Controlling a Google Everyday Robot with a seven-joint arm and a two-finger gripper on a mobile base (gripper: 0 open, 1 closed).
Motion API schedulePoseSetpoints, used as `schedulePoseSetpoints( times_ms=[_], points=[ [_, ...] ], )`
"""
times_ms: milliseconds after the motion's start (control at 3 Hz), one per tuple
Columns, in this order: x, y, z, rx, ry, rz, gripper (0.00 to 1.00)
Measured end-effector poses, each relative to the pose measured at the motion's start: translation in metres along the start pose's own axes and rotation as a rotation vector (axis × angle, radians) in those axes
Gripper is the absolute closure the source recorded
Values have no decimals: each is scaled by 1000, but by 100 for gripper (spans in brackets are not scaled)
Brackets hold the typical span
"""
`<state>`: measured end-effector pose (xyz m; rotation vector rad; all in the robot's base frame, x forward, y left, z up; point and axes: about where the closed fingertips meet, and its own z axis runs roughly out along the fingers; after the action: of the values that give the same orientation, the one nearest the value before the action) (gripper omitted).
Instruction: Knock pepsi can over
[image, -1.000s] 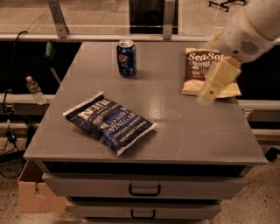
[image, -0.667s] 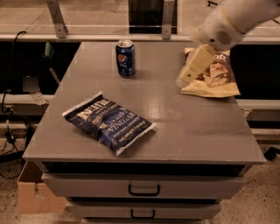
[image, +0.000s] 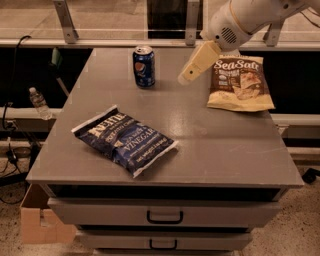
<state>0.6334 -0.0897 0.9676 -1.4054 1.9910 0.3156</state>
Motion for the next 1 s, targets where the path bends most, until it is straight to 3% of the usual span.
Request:
schedulePoseSetpoints(
  times_ms=[333, 1000],
  points=[
    [-1, -8, 16, 13, -47, 63, 0],
    [-17, -49, 83, 69, -251, 183, 0]
  ],
)
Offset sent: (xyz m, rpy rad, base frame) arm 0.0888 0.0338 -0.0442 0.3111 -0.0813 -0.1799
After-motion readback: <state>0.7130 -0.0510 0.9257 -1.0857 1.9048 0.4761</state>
